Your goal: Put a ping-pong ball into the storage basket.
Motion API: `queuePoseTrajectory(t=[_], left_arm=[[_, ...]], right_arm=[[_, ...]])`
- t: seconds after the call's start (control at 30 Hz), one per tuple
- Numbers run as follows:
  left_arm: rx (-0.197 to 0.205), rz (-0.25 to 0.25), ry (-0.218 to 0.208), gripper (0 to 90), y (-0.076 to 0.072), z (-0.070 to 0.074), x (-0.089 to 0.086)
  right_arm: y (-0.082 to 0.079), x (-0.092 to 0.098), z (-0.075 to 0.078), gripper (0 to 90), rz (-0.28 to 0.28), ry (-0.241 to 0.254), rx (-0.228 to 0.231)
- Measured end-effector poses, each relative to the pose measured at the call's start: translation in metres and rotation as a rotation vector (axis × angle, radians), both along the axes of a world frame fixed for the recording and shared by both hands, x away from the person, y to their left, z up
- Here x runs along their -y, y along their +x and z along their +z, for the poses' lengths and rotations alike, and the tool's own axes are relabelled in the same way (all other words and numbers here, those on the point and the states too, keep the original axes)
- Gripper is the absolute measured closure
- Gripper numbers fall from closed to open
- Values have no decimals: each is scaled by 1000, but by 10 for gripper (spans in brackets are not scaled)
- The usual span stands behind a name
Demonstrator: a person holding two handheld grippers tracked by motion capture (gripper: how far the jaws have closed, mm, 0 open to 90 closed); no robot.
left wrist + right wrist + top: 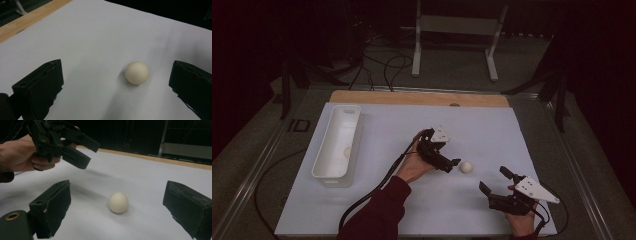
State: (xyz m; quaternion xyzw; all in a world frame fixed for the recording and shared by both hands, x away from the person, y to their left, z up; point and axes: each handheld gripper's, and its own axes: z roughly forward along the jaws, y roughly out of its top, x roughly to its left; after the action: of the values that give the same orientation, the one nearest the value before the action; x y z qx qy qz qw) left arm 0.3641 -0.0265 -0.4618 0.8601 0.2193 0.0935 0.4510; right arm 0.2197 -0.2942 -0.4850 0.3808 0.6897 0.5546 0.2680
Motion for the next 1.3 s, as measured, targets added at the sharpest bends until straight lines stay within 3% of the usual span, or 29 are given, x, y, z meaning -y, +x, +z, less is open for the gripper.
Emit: queuePoseTrajectory(t=[0.5, 1.3], left_arm=[[-8, 1, -4, 0, 1, -9, 10], [-27, -36, 33, 3, -2, -21, 31]], right_arm=[[0, -1, 0, 74, 1, -1, -1], [0, -1, 0, 73, 3, 0, -2]])
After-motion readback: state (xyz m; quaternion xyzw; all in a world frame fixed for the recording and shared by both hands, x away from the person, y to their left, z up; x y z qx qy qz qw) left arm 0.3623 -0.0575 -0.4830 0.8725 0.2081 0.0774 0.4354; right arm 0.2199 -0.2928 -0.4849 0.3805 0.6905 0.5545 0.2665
